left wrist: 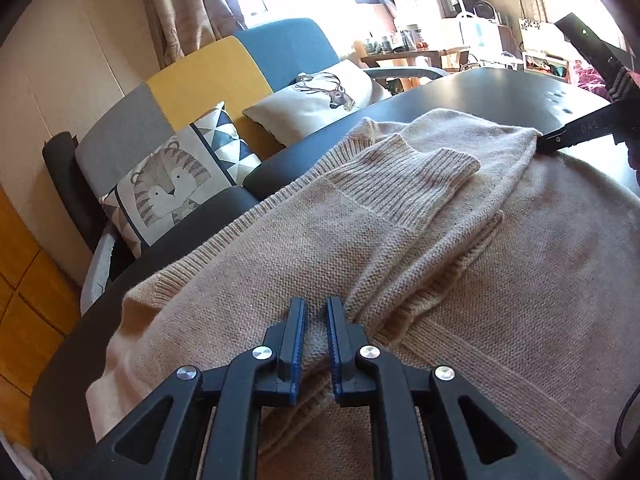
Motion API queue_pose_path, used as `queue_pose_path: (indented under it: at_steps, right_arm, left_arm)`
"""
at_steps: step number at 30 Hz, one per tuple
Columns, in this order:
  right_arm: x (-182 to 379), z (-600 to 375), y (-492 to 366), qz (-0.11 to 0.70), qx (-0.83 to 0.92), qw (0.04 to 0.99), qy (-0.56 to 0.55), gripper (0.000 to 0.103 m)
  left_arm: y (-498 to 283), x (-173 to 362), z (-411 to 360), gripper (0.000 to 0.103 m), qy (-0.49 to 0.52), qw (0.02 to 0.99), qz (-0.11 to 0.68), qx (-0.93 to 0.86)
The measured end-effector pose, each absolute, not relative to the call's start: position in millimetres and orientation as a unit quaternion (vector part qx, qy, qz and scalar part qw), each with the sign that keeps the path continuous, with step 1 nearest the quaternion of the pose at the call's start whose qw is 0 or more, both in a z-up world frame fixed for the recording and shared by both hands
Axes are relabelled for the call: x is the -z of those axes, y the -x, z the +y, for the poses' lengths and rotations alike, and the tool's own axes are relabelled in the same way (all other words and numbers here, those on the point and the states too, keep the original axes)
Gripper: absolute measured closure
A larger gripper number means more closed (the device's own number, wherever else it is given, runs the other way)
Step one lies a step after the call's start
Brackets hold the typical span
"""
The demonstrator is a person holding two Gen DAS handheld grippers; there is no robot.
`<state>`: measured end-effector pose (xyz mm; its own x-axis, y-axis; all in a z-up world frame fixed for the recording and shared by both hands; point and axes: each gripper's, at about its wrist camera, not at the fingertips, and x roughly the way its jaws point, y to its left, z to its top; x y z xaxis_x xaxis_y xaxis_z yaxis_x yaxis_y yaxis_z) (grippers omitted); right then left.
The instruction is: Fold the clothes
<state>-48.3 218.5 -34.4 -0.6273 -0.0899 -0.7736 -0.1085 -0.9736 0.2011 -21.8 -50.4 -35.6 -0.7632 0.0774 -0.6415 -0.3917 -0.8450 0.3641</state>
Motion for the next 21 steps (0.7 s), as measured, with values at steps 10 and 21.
queue_pose_path:
  at_steps: [10,21]
  right_arm:
    - [6,208,29,0.107,-0.91,-0.024,0.4,0.103]
    - [19,199,55,0.085,-0.902,-0.019,0.423,0.102]
  left_arm:
    - [12,43,-40,0.093,0.289,0.102,0.294,-0.905]
    - [13,42,-43,0.093,0.293,0.11,0.28,-0.908]
